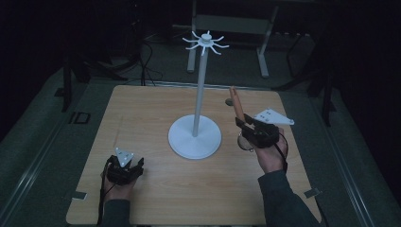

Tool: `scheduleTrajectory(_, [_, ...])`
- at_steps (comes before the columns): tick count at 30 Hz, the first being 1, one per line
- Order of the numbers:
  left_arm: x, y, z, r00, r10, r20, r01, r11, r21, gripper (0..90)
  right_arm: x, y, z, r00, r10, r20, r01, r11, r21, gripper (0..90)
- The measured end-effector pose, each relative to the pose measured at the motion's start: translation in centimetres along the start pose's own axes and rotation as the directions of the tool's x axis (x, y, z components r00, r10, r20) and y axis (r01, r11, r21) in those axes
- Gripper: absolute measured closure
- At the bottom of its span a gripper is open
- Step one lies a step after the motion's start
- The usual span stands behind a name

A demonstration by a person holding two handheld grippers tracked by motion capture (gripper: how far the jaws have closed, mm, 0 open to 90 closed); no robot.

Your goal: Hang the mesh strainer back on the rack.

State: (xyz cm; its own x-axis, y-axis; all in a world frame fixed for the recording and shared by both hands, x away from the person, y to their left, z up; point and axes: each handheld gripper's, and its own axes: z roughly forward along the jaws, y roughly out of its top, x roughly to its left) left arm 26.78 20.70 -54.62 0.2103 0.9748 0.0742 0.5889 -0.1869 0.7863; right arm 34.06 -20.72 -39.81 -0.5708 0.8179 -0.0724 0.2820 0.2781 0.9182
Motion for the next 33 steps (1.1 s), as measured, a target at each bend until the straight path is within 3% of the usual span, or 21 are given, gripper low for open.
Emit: scheduleTrajectory(33, [0.2,0.0,-0.2,1.0000,-0.003,-0.007,0.003,1.0000,-0.009,44.2,1.0,2.7,-0.5,0.9991,0.024,-0.034,-0.028,0.994,-0.107,69.1])
